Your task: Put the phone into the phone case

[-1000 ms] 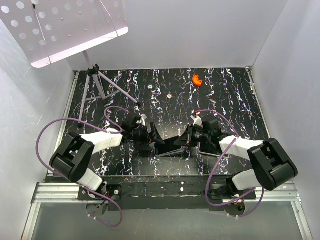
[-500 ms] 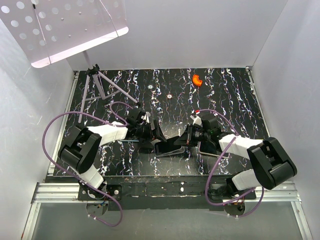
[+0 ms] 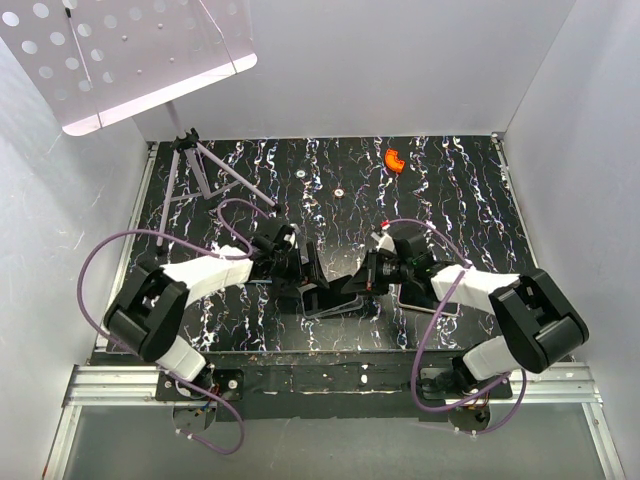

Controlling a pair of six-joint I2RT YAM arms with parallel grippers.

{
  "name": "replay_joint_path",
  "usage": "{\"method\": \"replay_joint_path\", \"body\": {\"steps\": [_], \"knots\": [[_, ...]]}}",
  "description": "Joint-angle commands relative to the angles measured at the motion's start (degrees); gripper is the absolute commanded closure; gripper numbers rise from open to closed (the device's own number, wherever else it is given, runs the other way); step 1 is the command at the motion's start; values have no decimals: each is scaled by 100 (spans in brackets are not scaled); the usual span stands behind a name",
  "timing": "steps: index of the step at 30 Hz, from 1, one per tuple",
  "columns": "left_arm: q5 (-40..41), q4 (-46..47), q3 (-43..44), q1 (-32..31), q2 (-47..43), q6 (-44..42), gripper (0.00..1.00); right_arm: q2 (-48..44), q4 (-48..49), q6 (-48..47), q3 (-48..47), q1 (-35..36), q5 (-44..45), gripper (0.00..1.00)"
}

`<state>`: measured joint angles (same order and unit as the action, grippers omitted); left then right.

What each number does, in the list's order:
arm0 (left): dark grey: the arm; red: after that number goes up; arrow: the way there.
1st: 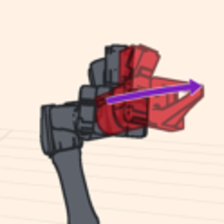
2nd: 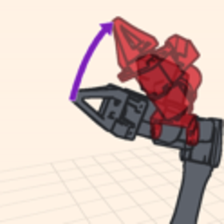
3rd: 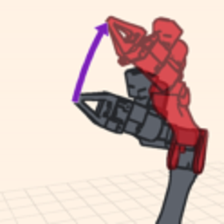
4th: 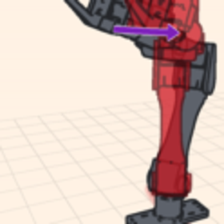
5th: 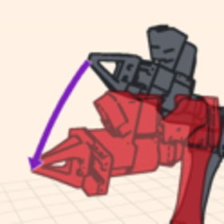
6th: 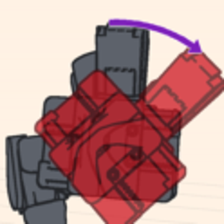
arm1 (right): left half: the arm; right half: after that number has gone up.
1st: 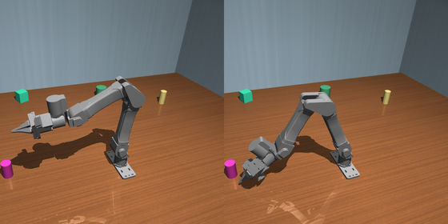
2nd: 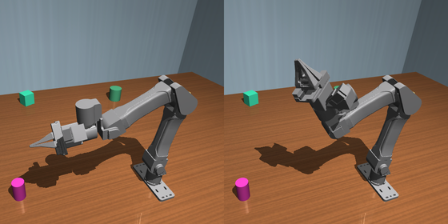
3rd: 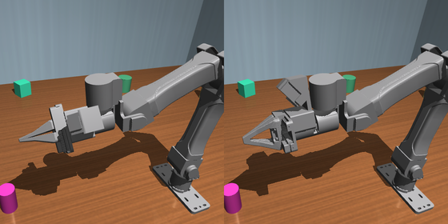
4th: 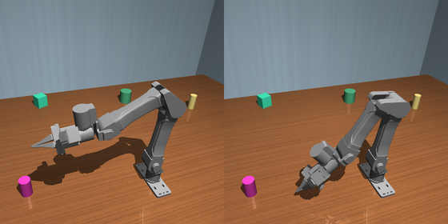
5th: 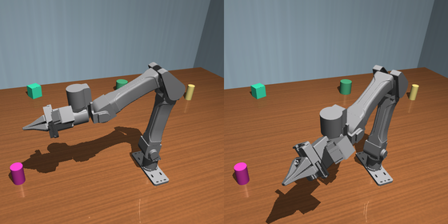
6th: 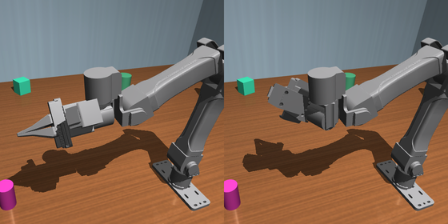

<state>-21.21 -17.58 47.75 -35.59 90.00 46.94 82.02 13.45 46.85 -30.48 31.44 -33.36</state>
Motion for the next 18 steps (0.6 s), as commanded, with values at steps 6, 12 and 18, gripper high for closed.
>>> {"method": "replay_joint_path", "body": {"steps": [6, 12, 18], "knots": [[1259, -1027, 192, -44, -1545, -571, 12, 604, -309, 377, 156, 687, -206, 99], [1041, -1010, 68, -131, -1670, -475, 30, 851, -326, 386, 77, 758, -48, 99], [996, -729, -178, -562, -1555, -98, 45, 947, -423, 369, 68, 785, 119, 99]]}}
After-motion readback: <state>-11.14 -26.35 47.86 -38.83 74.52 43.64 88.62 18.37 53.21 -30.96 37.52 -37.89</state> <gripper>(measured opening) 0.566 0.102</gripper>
